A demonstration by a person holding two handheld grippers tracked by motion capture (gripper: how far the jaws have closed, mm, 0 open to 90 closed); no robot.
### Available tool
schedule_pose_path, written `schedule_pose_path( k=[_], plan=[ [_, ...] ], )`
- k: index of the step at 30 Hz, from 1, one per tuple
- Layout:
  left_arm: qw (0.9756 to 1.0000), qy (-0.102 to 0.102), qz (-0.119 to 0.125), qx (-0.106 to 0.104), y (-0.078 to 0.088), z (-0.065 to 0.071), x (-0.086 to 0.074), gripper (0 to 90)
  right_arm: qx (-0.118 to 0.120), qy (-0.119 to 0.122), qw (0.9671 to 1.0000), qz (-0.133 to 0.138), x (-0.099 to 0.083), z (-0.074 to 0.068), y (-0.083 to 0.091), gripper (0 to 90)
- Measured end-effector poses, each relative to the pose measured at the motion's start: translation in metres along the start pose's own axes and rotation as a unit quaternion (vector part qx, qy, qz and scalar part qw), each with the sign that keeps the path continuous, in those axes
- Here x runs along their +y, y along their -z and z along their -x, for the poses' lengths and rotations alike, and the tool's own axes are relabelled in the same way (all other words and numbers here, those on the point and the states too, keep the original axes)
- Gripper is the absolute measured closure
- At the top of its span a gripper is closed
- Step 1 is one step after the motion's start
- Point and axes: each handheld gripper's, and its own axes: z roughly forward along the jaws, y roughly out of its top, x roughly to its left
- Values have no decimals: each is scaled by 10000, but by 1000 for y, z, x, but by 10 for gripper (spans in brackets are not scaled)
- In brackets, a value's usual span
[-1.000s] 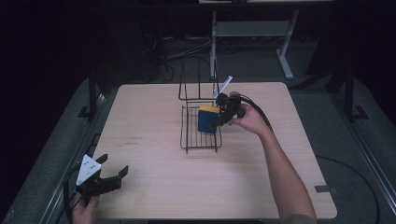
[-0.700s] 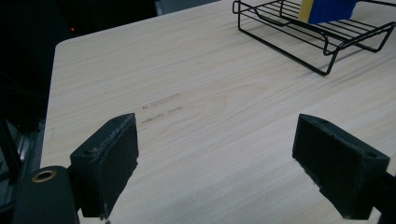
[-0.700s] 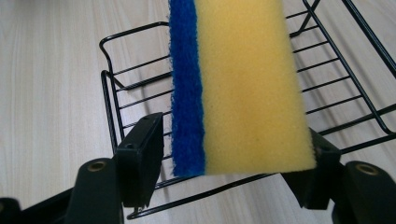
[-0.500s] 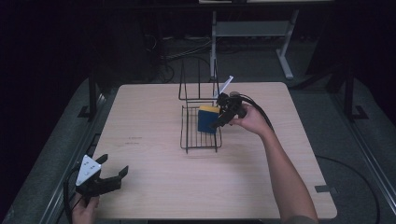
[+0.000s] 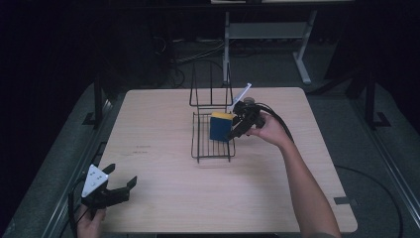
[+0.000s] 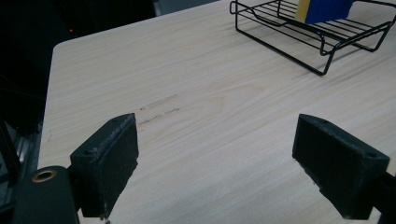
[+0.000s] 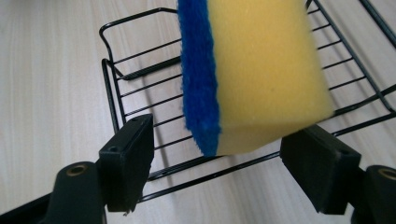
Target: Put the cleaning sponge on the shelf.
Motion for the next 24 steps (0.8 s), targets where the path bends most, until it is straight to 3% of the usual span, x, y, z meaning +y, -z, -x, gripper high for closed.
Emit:
schedule_pose_path(
  k=[12, 24],
  plan=[
    [10000, 14, 8, 12, 0, 0, 0, 139, -40, 39, 10000, -24, -4, -1, 3, 246],
    [10000, -19, -20, 0, 0, 1, 0, 139, -73, -78, 9999, 84, -18, -2, 11, 246]
  ],
)
